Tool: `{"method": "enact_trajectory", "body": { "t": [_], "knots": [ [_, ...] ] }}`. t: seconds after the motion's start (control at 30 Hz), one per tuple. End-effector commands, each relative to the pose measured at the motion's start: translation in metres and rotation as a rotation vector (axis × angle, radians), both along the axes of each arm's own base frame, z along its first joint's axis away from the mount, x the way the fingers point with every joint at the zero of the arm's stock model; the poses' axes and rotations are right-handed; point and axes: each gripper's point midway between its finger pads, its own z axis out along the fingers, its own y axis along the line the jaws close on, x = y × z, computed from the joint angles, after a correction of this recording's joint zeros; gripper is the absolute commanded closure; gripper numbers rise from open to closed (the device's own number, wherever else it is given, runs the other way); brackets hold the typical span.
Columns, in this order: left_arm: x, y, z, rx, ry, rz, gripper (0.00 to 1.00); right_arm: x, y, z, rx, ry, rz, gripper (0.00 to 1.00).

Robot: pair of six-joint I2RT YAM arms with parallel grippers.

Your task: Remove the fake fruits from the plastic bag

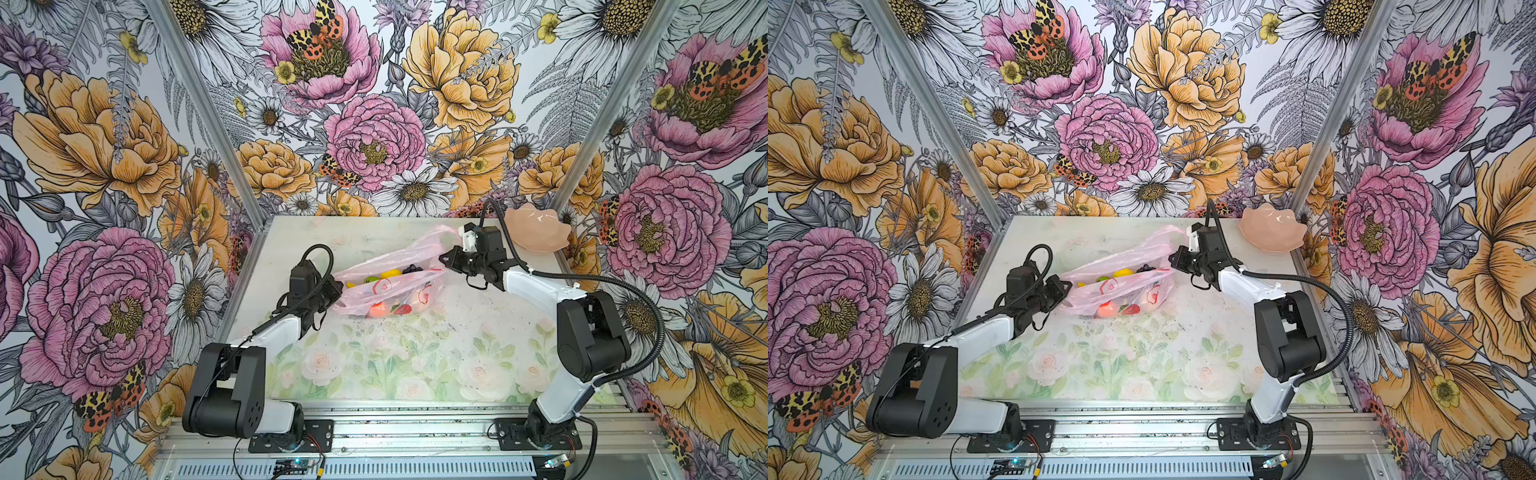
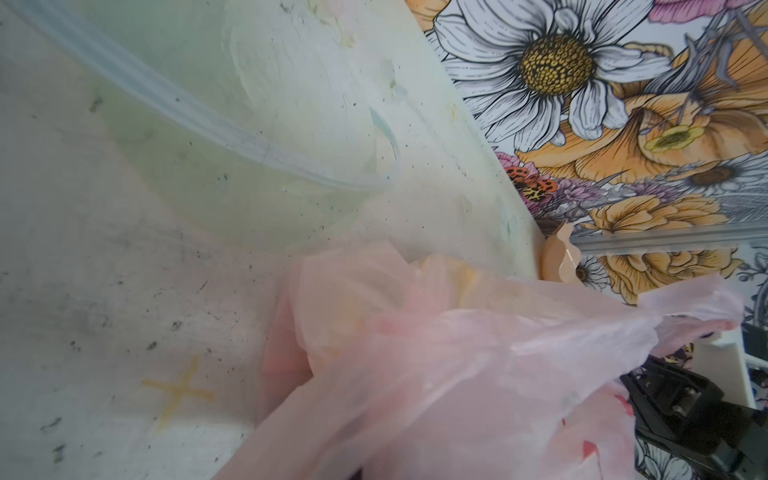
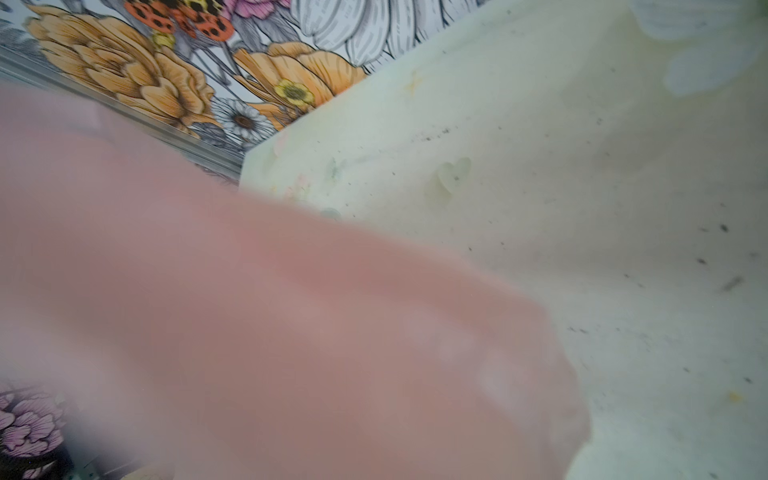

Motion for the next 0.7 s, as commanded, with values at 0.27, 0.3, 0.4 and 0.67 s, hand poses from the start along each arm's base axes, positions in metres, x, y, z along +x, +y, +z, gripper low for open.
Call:
{"method": "enact_trajectory", "body": {
  "t": [0.27,0.3,0.4,0.67],
  "knots": [
    [0.009,0.011,0.008,-0.146,-0.075,-0.019,1.00,-0.003,0.016,-0.008,0.299,-0.112,0.079,1.00],
    [0.008,0.007,0.004,-0.124,-0.055,-0.029,1.00,-0.007,0.018,-0.013,0.285,-0.105,0.081,1.00],
    [0.005,0.000,-0.005,-0.014,0.022,-0.047,0.89,-0.015,0.024,-0.018,0.261,-0.094,0.094,1.00],
    [-0.026,0.013,0.002,0.343,0.200,0.068,0.34,-0.036,0.031,-0.028,0.202,-0.091,0.098,1.00]
  ]
}}
